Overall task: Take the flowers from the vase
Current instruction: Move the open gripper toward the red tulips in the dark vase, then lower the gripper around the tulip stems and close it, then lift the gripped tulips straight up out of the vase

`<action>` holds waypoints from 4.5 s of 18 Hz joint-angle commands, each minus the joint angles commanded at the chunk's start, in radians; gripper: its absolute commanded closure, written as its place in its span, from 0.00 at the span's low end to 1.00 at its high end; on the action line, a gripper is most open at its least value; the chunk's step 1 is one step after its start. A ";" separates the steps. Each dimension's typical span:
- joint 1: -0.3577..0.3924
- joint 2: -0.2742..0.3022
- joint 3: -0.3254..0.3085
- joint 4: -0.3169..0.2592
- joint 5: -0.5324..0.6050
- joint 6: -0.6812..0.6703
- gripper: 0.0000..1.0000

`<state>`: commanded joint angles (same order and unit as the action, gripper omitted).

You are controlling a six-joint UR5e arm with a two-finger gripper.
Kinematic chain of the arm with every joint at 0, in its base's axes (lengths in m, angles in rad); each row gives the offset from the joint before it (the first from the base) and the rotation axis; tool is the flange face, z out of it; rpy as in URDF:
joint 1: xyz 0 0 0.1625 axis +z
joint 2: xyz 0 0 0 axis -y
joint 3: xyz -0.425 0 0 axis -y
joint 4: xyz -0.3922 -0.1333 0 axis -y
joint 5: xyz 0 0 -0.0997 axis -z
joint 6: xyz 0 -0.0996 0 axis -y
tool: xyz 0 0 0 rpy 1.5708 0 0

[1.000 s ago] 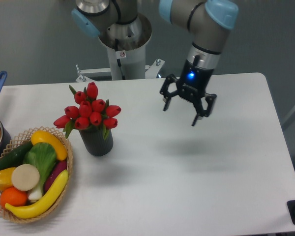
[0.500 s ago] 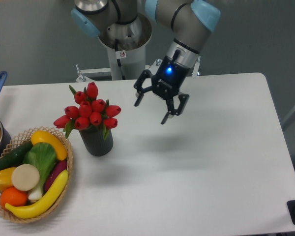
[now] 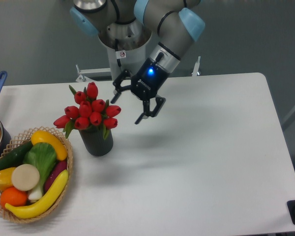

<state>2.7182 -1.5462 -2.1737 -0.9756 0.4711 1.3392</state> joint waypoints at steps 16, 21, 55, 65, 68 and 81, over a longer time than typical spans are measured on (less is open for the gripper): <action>-0.037 0.011 -0.051 -0.002 -0.019 0.097 0.00; -0.066 -0.015 -0.040 0.006 -0.029 0.095 0.00; -0.101 0.001 0.008 0.063 -0.167 -0.077 0.86; -0.075 0.011 0.094 0.064 -0.219 -0.233 0.86; -0.071 0.017 0.107 0.063 -0.229 -0.253 0.86; -0.011 0.038 0.184 0.060 -0.272 -0.414 0.86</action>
<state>2.7075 -1.5079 -1.9896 -0.9158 0.1994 0.9251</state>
